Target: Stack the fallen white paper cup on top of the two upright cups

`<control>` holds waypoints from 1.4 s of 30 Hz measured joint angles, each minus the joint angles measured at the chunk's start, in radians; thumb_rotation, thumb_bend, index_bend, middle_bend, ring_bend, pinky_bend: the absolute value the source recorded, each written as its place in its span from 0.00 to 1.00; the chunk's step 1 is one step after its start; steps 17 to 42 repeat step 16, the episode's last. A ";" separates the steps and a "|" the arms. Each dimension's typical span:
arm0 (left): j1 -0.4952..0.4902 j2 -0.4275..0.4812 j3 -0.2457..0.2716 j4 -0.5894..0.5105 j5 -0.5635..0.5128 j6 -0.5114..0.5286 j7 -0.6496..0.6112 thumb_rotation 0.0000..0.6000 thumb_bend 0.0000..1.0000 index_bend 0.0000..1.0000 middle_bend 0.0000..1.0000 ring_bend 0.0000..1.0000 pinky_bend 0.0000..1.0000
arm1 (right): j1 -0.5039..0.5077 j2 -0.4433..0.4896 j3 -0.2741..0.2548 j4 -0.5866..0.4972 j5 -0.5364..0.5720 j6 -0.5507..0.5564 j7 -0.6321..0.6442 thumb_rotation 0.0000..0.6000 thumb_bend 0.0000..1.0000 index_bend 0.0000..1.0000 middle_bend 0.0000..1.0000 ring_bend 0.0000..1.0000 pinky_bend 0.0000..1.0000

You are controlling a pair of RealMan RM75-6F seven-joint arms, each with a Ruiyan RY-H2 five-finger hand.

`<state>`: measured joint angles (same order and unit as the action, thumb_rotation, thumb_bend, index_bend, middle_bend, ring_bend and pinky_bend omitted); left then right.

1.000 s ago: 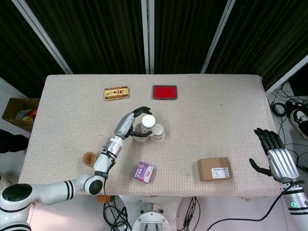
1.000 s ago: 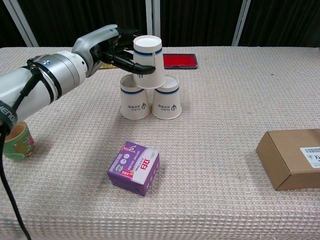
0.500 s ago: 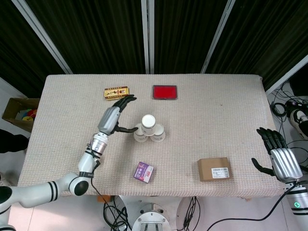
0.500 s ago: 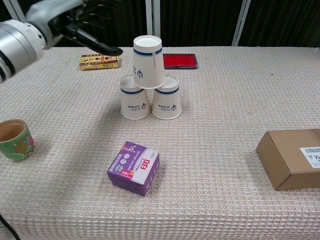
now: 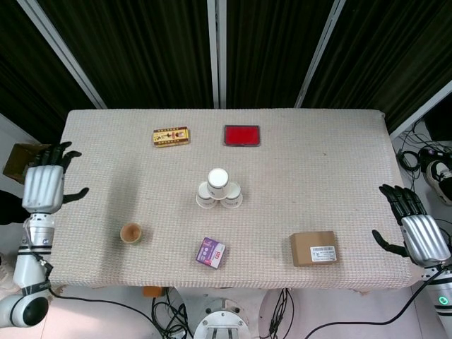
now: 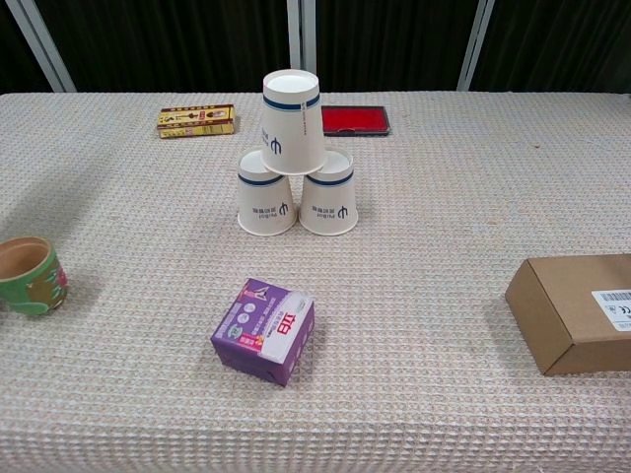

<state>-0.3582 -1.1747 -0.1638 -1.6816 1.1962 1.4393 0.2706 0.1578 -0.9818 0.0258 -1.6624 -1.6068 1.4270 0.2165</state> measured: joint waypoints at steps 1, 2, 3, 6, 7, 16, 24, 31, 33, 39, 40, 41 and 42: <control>0.030 0.005 0.026 0.014 0.031 0.036 0.001 1.00 0.09 0.28 0.14 0.11 0.15 | 0.001 -0.003 0.000 0.001 0.000 -0.002 0.000 1.00 0.26 0.05 0.08 0.00 0.00; 0.060 0.010 0.053 0.026 0.057 0.067 -0.002 1.00 0.09 0.28 0.14 0.11 0.15 | 0.001 -0.007 -0.001 0.002 -0.001 -0.003 0.000 1.00 0.26 0.05 0.08 0.00 0.00; 0.075 0.013 0.067 0.031 0.069 0.081 -0.004 1.00 0.09 0.28 0.14 0.11 0.15 | 0.002 -0.013 -0.003 0.004 -0.003 -0.004 -0.001 1.00 0.26 0.05 0.08 0.00 0.00; 0.146 0.024 0.123 0.046 0.118 0.137 -0.025 1.00 0.09 0.28 0.14 0.11 0.15 | 0.002 -0.032 -0.007 0.011 -0.010 -0.003 -0.006 1.00 0.26 0.05 0.08 0.00 0.00; 0.173 0.027 0.141 0.048 0.133 0.159 -0.032 1.00 0.09 0.28 0.14 0.11 0.15 | 0.001 -0.038 -0.008 0.014 -0.011 -0.002 -0.010 1.00 0.26 0.05 0.08 0.00 0.00; 0.328 0.038 0.223 0.016 0.225 0.284 -0.072 1.00 0.09 0.28 0.14 0.11 0.15 | -0.012 -0.122 -0.001 0.049 -0.008 0.030 -0.109 1.00 0.26 0.05 0.08 0.00 0.00; 0.328 0.038 0.223 0.016 0.225 0.284 -0.072 1.00 0.09 0.28 0.14 0.11 0.15 | -0.012 -0.122 -0.001 0.049 -0.008 0.030 -0.109 1.00 0.26 0.05 0.08 0.00 0.00; 0.328 0.038 0.223 0.016 0.225 0.284 -0.072 1.00 0.09 0.28 0.14 0.11 0.15 | -0.012 -0.122 -0.001 0.049 -0.008 0.030 -0.109 1.00 0.26 0.05 0.08 0.00 0.00; 0.328 0.038 0.223 0.016 0.225 0.284 -0.072 1.00 0.09 0.28 0.14 0.11 0.15 | -0.012 -0.122 -0.001 0.049 -0.008 0.030 -0.109 1.00 0.26 0.05 0.08 0.00 0.00; 0.328 0.038 0.223 0.016 0.225 0.284 -0.072 1.00 0.09 0.28 0.14 0.11 0.15 | -0.012 -0.122 -0.001 0.049 -0.008 0.030 -0.109 1.00 0.26 0.05 0.08 0.00 0.00; 0.328 0.038 0.223 0.016 0.225 0.284 -0.072 1.00 0.09 0.28 0.14 0.11 0.15 | -0.012 -0.122 -0.001 0.049 -0.008 0.030 -0.109 1.00 0.26 0.05 0.08 0.00 0.00; 0.328 0.038 0.223 0.016 0.225 0.284 -0.072 1.00 0.09 0.28 0.14 0.11 0.15 | -0.012 -0.122 -0.001 0.049 -0.008 0.030 -0.109 1.00 0.26 0.05 0.08 0.00 0.00; 0.328 0.038 0.223 0.016 0.225 0.284 -0.072 1.00 0.09 0.28 0.14 0.11 0.15 | -0.012 -0.122 -0.001 0.049 -0.008 0.030 -0.109 1.00 0.26 0.05 0.08 0.00 0.00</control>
